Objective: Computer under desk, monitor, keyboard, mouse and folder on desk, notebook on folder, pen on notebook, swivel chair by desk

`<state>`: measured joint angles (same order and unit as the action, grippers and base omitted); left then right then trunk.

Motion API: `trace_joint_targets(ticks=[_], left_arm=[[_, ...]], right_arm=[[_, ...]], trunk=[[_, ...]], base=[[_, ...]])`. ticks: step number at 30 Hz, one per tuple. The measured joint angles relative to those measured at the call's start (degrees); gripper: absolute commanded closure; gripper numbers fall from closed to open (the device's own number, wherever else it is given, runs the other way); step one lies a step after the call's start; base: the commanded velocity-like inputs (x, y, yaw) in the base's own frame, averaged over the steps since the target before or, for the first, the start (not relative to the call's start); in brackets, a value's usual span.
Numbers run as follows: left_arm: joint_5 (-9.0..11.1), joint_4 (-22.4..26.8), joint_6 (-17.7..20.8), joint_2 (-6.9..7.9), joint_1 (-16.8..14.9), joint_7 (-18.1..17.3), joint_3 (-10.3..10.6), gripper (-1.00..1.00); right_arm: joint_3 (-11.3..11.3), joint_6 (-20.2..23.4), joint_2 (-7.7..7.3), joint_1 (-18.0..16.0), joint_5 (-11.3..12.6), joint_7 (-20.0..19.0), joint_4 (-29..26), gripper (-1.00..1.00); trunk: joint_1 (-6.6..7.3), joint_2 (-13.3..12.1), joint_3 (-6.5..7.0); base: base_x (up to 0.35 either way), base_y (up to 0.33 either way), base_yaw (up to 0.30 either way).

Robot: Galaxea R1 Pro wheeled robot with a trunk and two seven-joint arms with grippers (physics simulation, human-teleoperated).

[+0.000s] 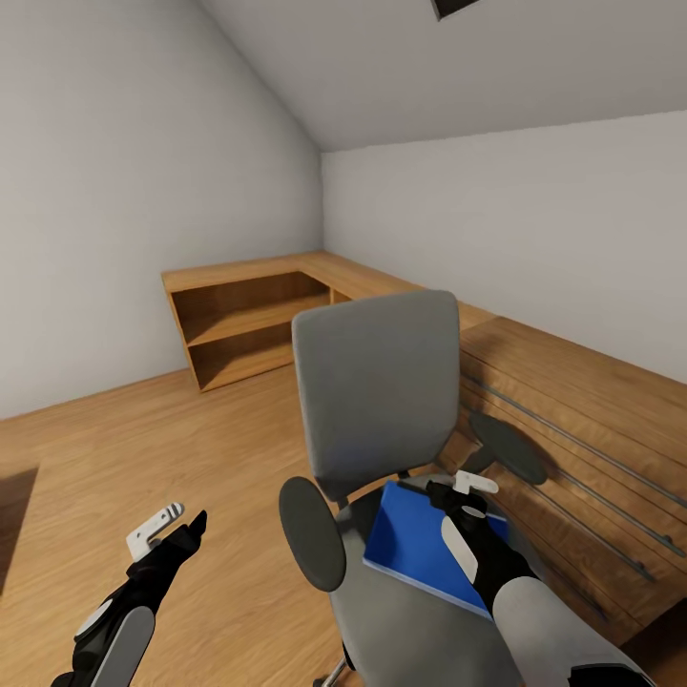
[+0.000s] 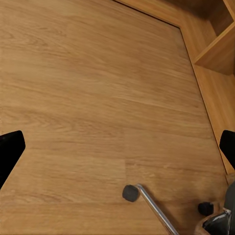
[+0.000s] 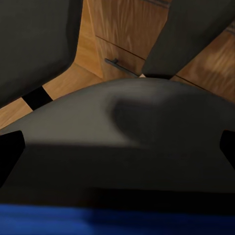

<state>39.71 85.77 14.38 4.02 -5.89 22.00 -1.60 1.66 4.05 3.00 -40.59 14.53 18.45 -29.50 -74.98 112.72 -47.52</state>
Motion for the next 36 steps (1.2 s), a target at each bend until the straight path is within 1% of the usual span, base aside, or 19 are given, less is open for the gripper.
trace_joint_targets(ticks=[5,18,36], left_arm=[[0.01,0.0,0.0,0.0,-0.01,0.0,0.0,-1.0],[0.02,-0.33,0.0,0.0,-0.02,0.0,-0.02,-1.0],[-0.04,-0.35,0.0,0.0,-0.01,0.0,-0.02,-1.0]], right_arm=[[0.03,0.07,0.0,0.0,0.05,0.0,0.0,-1.0],[0.01,0.07,0.0,0.0,0.05,0.01,0.0,-1.0],[-0.05,0.14,-0.08,0.0,-0.13,0.01,0.17,-1.0]], trunk=[[0.0,0.0,-0.06],[0.0,0.0,-0.99],[0.0,0.0,-1.06]], base=[[0.0,0.0,0.0],[0.0,0.0,0.029],[0.0,0.0,0.002]])
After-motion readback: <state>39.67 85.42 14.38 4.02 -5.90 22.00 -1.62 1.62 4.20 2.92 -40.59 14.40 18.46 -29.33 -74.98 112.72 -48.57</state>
